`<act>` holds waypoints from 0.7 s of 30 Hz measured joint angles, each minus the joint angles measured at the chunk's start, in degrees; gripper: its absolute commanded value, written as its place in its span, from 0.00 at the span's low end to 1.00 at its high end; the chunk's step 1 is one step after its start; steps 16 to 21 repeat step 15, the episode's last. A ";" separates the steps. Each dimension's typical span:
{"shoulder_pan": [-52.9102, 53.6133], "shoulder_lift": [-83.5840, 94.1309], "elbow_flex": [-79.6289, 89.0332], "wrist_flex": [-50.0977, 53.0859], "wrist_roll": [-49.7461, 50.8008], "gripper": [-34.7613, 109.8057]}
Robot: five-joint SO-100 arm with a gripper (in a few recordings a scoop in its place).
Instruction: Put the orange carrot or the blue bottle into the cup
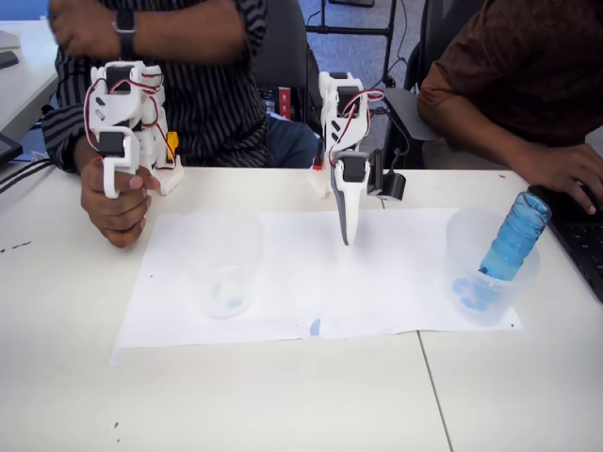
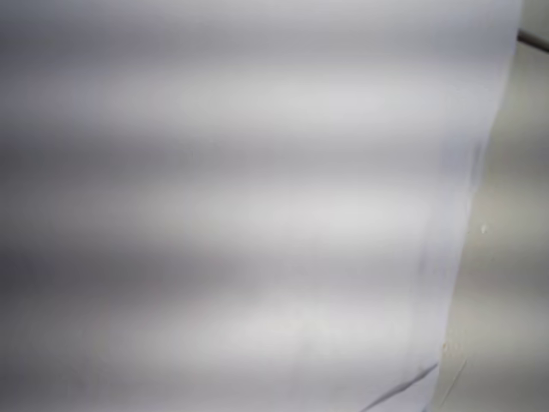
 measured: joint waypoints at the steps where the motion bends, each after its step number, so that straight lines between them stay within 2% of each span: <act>1: 0.00 0.00 0.44 0.00 0.00 0.33; 21: -0.18 0.00 2.02 0.00 0.00 0.33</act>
